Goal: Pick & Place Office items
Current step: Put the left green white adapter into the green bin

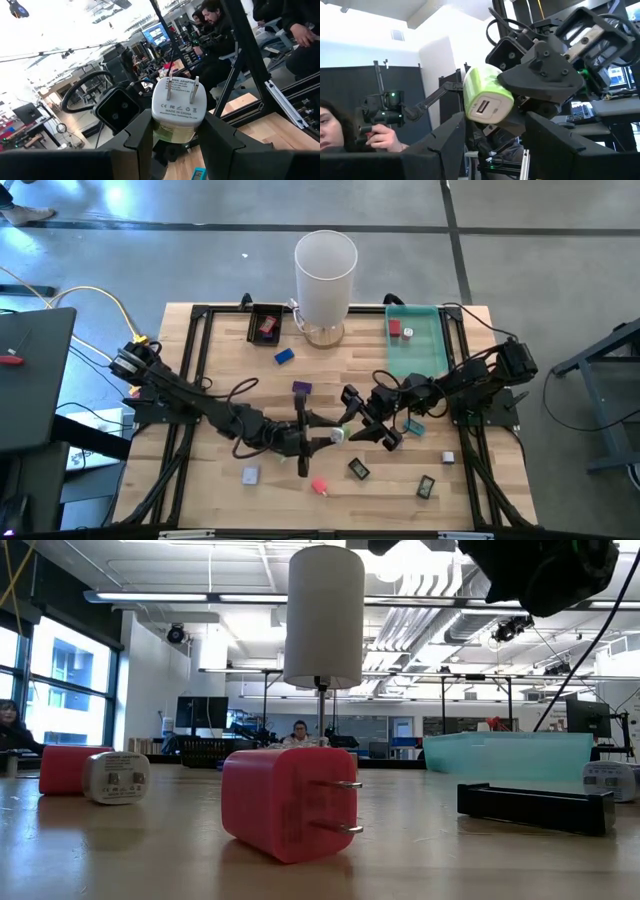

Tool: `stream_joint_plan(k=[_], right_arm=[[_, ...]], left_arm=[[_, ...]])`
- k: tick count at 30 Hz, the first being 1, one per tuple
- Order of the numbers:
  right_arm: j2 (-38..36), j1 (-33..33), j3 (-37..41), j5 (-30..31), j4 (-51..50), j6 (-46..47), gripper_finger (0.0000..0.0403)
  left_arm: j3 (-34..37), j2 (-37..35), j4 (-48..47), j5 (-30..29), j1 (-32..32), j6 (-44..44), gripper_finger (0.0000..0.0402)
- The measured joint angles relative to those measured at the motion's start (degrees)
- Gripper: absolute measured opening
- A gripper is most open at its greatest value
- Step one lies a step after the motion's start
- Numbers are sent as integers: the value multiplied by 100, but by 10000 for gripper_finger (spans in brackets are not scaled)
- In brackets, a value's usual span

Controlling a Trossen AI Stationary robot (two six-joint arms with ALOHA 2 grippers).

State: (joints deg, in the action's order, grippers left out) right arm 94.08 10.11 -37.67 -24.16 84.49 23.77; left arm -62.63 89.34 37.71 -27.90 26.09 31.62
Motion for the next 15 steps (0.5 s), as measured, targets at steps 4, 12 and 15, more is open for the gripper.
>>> stream_joint_plan(k=[4,12,15], right_arm=[[0,2,0,-37,15,-2,195],[-41,1,0,-174,48,-96,195],[-68,0,-6,-175,48,-133,195]], left_arm=[[12,0,-54,59,-114,-149,120],[28,0,-210,344,-200,-357,120],[26,0,-246,353,-200,-406,120]])
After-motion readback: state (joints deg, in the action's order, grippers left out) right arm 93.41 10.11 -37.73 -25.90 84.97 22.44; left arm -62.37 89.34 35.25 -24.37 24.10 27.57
